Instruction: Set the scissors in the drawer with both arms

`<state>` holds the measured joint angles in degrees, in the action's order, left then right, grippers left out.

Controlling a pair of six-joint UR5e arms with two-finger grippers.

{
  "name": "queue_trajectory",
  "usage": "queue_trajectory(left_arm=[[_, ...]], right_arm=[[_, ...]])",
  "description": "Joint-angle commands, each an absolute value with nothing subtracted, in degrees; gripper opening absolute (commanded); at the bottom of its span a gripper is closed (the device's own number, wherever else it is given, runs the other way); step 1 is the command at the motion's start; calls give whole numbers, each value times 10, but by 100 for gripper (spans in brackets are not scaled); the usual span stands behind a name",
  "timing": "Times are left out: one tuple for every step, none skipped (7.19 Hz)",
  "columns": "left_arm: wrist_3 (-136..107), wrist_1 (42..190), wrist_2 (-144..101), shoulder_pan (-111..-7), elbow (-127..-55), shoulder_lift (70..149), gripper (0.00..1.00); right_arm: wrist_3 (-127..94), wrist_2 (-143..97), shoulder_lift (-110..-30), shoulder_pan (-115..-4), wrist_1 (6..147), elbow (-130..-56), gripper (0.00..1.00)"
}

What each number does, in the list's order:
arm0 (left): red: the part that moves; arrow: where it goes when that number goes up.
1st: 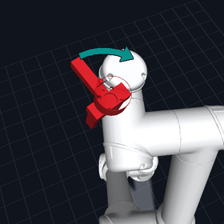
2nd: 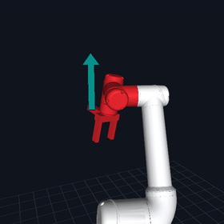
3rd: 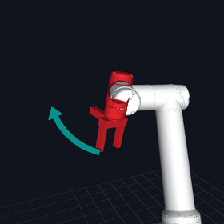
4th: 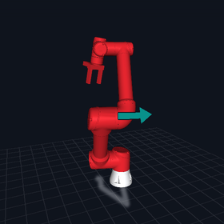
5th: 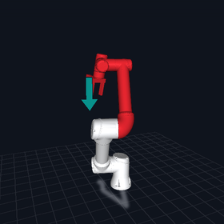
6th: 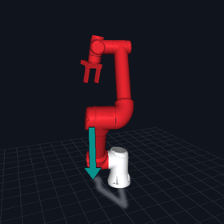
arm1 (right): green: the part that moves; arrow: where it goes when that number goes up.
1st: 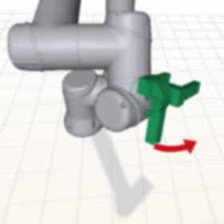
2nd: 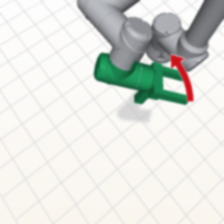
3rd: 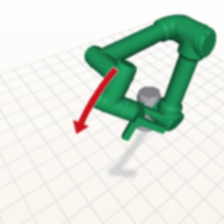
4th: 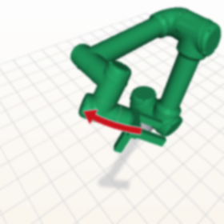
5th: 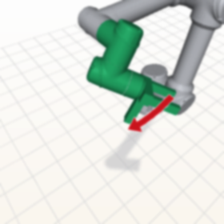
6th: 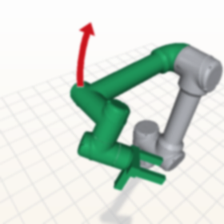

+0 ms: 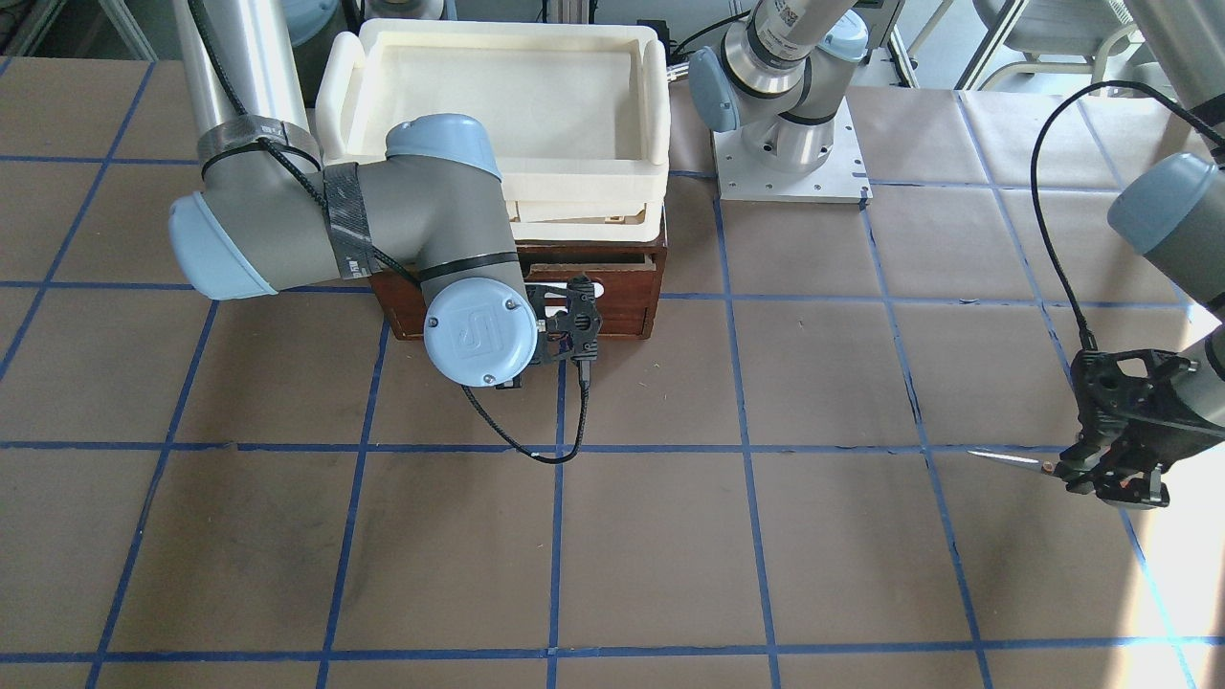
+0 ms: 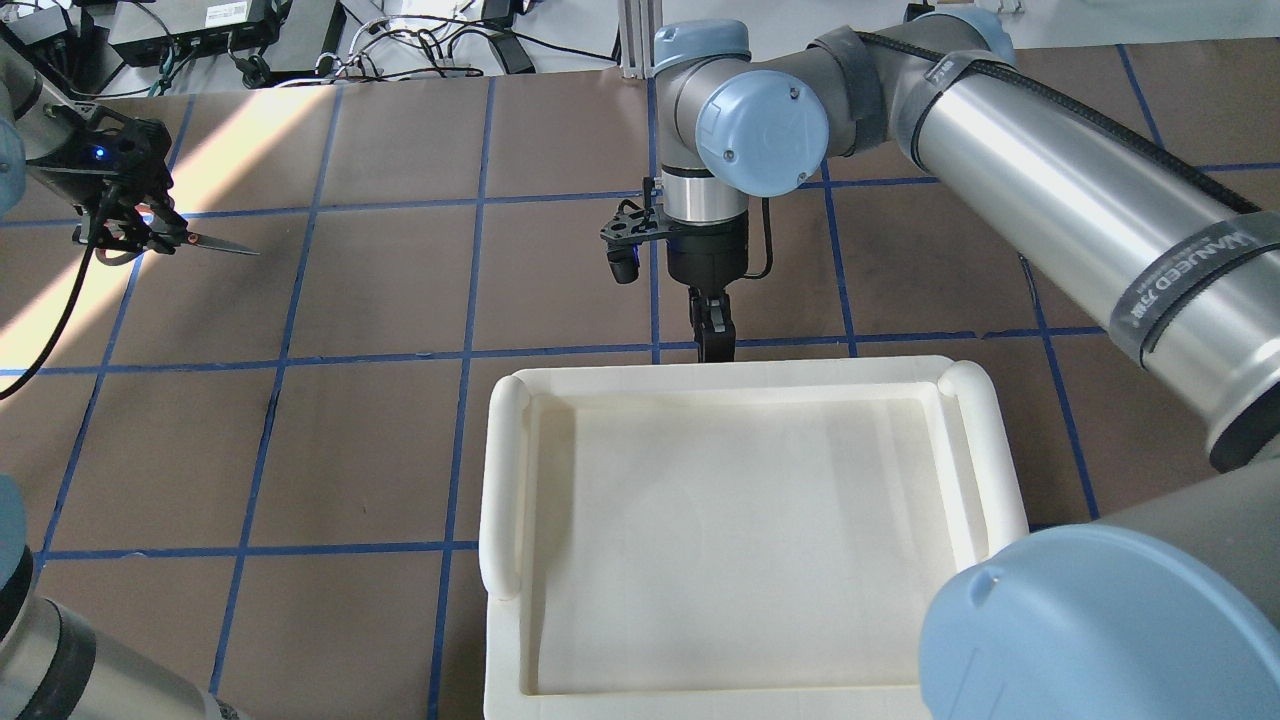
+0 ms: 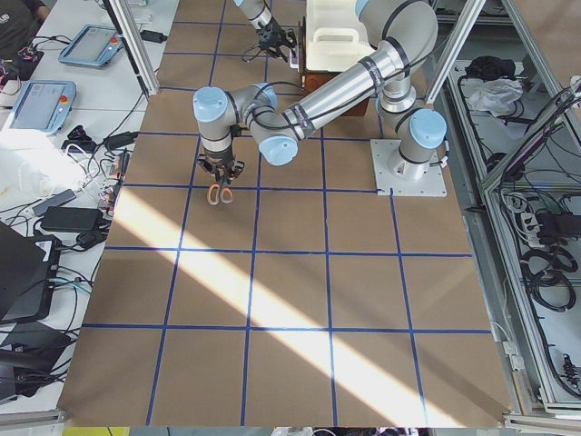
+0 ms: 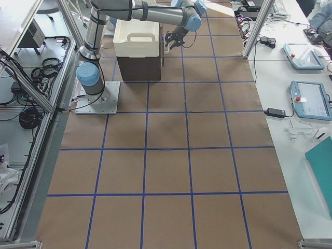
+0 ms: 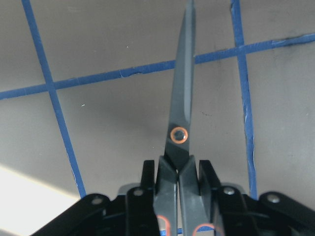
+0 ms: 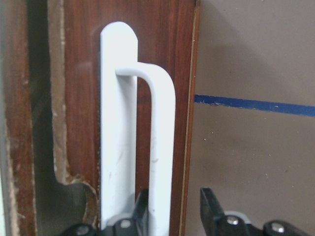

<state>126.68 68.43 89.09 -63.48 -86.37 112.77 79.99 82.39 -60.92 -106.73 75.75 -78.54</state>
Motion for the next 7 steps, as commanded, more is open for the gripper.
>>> queue_trajectory(left_arm=[[1266, 704, 890, -638, -864, 1117, 0], [1266, 705, 890, -638, -864, 1114, 0], [1266, 716, 890, -640, -864, 1108, 0], [1267, 717, 890, -647, -864, 1103, 0], [1266, 717, 891, -654, -864, 1102, 0], [1265, 725, 892, -664, -864, 1096, 0], [1250, 733, 892, -673, -864, 1088, 0]], right_arm=[[801, 824, -606, -1065, 761, -773, 44], [806, 825, -598, -1062, 762, -761, 44], [806, 827, -580, -1058, 765, -741, 43], [808, 835, -564, -1052, 766, -710, 43], [810, 835, -550, -1043, 766, -687, 43], [810, 835, -542, -1042, 773, -675, 43], [813, 835, -540, -1040, 794, -673, 43]])
